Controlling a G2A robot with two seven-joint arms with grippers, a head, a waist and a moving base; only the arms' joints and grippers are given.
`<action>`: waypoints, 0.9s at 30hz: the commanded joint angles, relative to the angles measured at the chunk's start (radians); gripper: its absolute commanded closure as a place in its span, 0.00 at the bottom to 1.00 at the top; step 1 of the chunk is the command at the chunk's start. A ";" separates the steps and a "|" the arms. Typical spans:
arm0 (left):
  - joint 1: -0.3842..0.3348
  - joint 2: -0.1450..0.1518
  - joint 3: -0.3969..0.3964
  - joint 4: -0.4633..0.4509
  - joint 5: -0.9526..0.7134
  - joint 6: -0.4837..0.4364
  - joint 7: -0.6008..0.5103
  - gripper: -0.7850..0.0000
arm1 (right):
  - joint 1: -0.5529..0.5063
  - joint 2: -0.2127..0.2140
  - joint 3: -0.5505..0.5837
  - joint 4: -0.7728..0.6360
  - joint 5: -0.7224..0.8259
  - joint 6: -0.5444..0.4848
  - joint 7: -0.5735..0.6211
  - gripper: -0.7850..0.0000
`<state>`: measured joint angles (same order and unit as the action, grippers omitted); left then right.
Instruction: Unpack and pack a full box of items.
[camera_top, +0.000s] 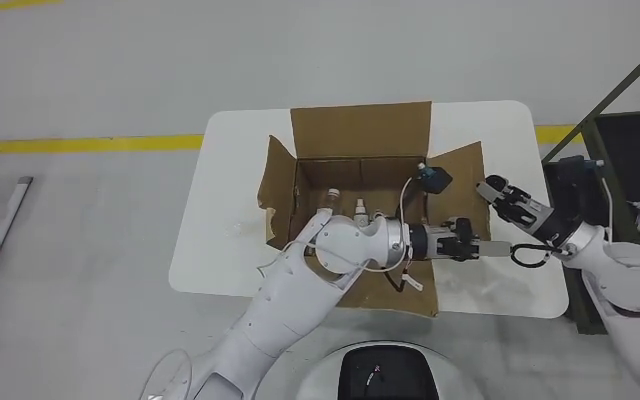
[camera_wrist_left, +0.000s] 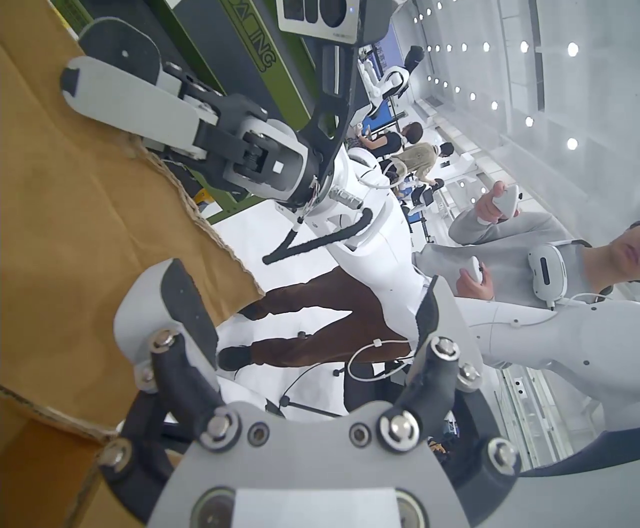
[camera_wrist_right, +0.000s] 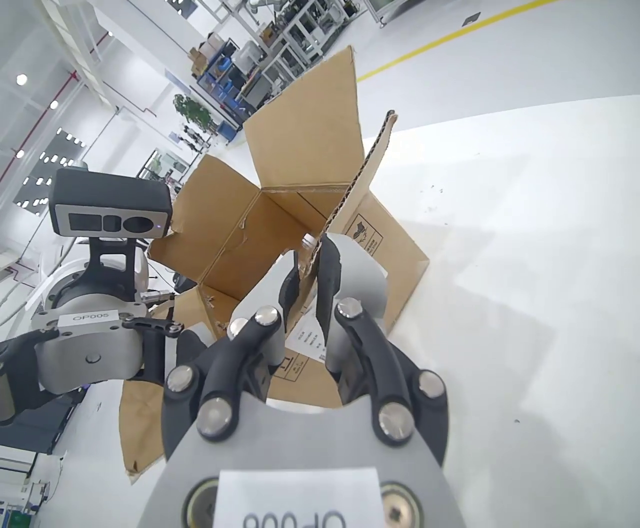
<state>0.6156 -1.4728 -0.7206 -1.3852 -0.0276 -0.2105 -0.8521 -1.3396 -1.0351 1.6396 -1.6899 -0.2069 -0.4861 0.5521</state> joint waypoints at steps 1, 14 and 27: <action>0.006 0.004 -0.018 -0.010 0.011 0.005 0.008 0.00 | -0.004 0.000 0.000 0.002 0.003 0.000 -0.005 1.00; 0.105 0.105 -0.253 -0.185 0.442 0.117 -0.121 0.00 | -0.067 -0.003 0.000 -0.010 0.016 -0.011 -0.077 1.00; 0.162 0.166 -0.290 -0.304 0.922 0.065 -0.306 0.00 | -0.074 -0.005 -0.016 0.004 -0.010 -0.028 -0.111 1.00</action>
<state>0.7791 -1.3082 -1.0161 -1.6883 0.8700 -0.1396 -1.1520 -1.4134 -1.0398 1.6243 -1.6873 -0.2146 -0.5134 0.4424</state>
